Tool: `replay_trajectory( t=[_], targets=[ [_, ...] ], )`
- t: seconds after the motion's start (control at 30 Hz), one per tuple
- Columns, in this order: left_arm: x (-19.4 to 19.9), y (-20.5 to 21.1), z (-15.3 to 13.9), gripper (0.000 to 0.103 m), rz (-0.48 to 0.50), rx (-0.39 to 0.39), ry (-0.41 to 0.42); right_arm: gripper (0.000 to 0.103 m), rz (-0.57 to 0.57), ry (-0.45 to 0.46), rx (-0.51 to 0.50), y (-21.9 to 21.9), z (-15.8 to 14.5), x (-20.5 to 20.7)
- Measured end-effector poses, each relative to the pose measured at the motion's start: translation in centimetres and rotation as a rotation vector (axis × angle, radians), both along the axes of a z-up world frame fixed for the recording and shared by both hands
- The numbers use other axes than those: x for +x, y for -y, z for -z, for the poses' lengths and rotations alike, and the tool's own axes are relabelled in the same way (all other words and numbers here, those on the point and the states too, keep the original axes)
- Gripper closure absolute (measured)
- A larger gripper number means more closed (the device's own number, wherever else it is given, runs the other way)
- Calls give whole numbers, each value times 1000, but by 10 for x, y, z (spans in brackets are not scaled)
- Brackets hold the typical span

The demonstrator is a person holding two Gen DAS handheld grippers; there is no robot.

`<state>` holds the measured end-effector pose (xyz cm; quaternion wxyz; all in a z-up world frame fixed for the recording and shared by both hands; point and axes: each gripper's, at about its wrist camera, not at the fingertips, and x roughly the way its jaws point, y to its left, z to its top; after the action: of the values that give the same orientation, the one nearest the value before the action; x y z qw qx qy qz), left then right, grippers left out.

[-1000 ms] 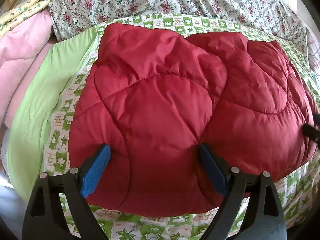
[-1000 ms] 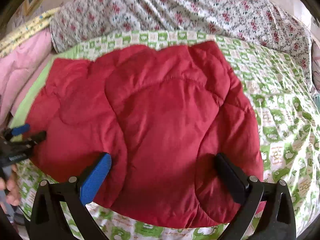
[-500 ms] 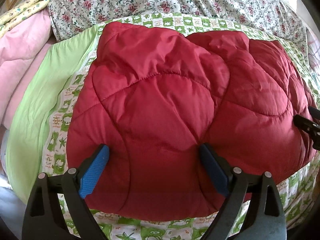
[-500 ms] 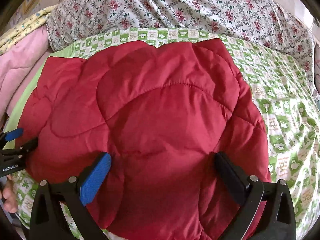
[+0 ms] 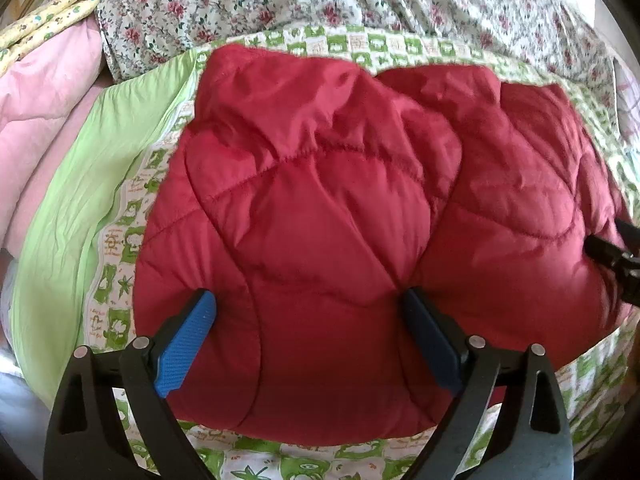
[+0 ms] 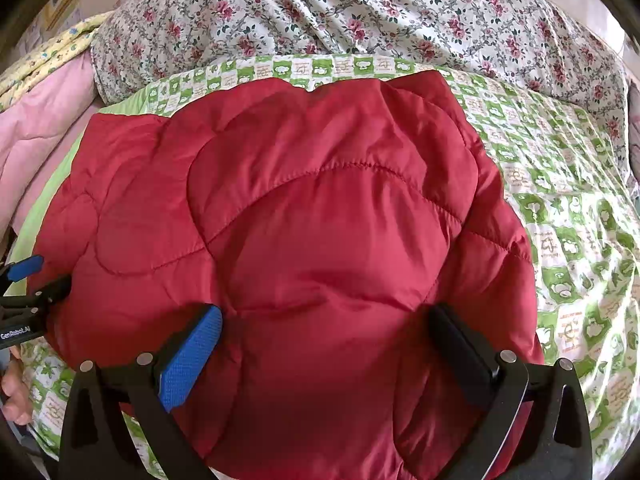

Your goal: Fold large clothes

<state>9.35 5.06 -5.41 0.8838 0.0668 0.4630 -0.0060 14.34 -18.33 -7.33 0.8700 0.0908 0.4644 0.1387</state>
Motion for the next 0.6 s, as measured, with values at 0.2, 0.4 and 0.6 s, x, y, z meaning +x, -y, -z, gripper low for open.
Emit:
replay_trajectory(
  t=[0.2,0.4,0.6],
  targets=[
    [33,-7,-24,8,-17,-19,40,1,13,54,49,9,-31,18],
    [75,-12,-14,8,-65,5,1,1,-7,-20,36,4,-14,63],
    [91,-11,11,8,-66,15,-31,0,-10,-43,34,3,8,79]
  ],
)
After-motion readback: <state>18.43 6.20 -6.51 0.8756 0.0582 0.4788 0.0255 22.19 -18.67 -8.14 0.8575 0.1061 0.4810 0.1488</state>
